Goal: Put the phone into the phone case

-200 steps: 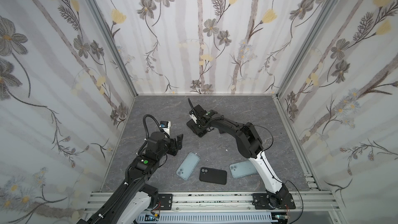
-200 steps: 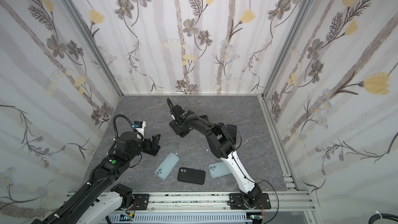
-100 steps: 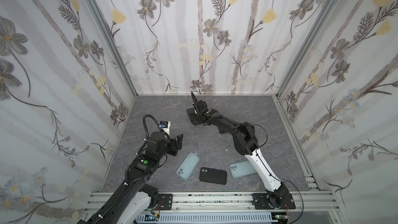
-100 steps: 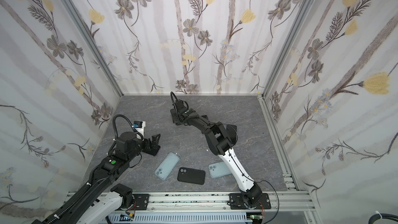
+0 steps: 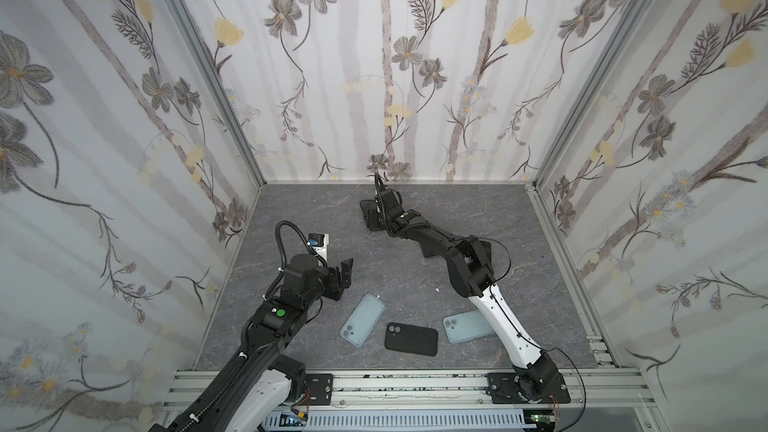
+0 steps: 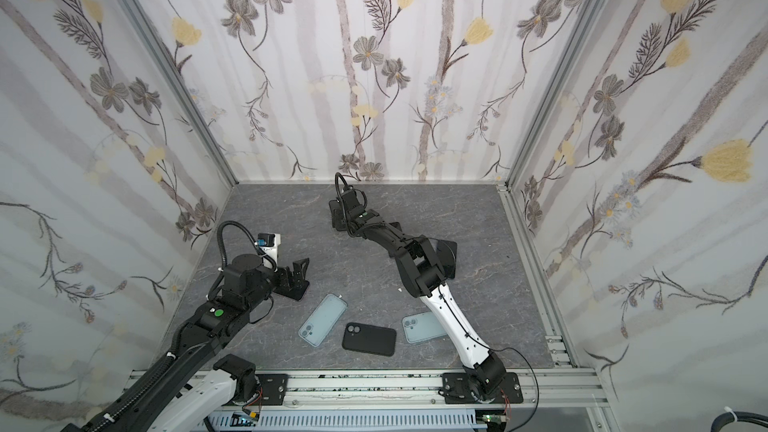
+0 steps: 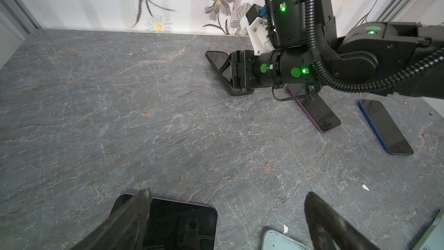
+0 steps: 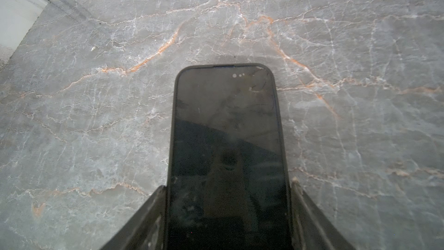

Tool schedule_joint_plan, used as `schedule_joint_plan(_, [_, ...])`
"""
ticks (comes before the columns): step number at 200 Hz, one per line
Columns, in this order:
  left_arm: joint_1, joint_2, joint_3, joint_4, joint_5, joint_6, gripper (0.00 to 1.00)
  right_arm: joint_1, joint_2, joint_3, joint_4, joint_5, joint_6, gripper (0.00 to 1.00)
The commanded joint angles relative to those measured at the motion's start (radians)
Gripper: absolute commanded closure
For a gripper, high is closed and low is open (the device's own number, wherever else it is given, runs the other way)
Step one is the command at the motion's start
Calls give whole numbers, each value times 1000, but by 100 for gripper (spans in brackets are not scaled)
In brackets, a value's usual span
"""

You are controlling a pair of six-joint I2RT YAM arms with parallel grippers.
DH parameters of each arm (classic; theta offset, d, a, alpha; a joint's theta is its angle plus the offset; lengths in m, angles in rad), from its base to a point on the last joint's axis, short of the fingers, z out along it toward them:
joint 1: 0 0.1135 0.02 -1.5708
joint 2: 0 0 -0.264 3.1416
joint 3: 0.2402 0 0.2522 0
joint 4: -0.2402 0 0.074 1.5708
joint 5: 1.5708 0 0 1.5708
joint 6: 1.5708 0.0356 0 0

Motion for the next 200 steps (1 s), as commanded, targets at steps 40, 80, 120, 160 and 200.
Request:
schedule_joint_plan(40, [1, -18, 1, 9, -29, 7, 0, -4, -8, -12, -123, -39, 22, 31])
schedule_joint_plan(80, [0, -33, 0, 8, -36, 7, 0, -5, -28, -11, -125, -48, 22, 24])
schedule_joint_plan(120, [0, -39, -1, 6, -37, 5, 0, -5, -40, -12, -119, -57, 19, 19])
schedule_joint_plan(160, [0, -45, -4, 5, -38, 5, 0, -4, -56, -12, -104, -91, 20, 19])
schedule_joint_plan(200, [0, -50, -2, 2, -43, 6, 0, -4, -104, -12, -114, -100, 18, 20])
